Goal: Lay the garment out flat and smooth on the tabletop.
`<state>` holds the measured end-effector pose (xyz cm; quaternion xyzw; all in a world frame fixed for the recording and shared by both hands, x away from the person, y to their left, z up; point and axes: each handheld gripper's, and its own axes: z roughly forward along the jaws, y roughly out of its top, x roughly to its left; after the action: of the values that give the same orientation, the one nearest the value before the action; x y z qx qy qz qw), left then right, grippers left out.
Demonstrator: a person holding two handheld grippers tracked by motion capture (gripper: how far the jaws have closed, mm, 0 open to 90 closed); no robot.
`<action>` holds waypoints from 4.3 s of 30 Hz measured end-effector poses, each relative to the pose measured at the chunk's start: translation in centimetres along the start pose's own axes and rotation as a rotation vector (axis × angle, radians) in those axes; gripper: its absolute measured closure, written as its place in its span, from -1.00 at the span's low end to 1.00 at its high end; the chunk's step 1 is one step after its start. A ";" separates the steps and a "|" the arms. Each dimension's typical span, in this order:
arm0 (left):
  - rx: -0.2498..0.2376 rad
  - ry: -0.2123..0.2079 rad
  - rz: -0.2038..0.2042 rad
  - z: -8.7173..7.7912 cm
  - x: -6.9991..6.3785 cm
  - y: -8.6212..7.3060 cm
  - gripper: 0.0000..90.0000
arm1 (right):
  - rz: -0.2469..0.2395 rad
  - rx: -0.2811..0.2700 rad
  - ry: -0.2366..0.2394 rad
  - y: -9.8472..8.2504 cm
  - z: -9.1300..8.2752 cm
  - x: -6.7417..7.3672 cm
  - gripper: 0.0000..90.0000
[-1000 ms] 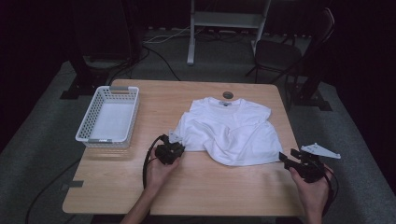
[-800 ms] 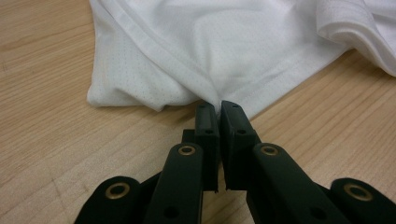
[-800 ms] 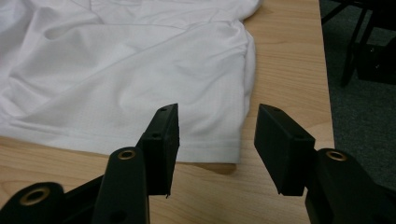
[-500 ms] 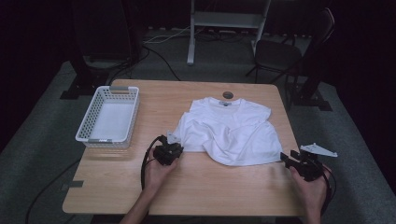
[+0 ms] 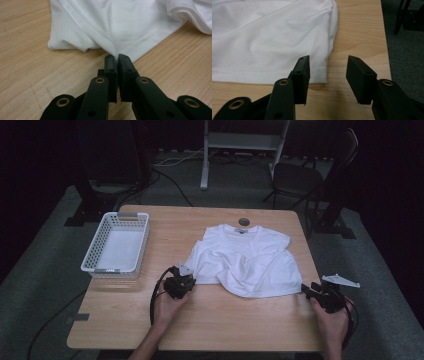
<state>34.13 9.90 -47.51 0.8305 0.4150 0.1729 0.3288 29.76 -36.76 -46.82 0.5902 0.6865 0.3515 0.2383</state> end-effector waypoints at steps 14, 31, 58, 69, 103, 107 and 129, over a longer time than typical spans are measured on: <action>0.003 -0.007 -0.009 -0.3 0.1 -0.3 0.95 | 0.010 0.019 0.018 0.1 1.0 -0.2 0.17; 0.004 -0.012 -0.025 -0.6 0.2 -0.6 0.95 | -0.005 0.046 0.022 0.0 2.1 0.3 0.17; 0.003 -0.022 -0.035 -1.0 0.3 -1.0 0.95 | -0.053 0.028 0.004 -0.2 2.6 1.6 0.61; 0.010 -0.016 -0.038 -1.2 0.5 -1.2 0.95 | -0.033 0.057 0.058 -0.2 2.2 1.1 0.75; -0.011 -0.029 -0.054 -2.7 1.0 -1.2 0.95 | -0.070 0.018 0.042 0.2 0.3 1.6 0.86; -0.018 -0.028 -0.056 -3.0 1.0 -1.3 0.95 | -0.076 0.015 0.035 0.2 -0.1 1.7 0.86; -0.031 -0.027 -0.061 -4.6 1.3 -2.2 0.95 | -0.093 0.004 0.014 -0.5 -2.0 1.4 0.86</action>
<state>31.07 13.82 -45.66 0.8143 0.4331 0.1582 0.3525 27.70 -35.81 -45.75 0.5557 0.7157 0.3427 0.2482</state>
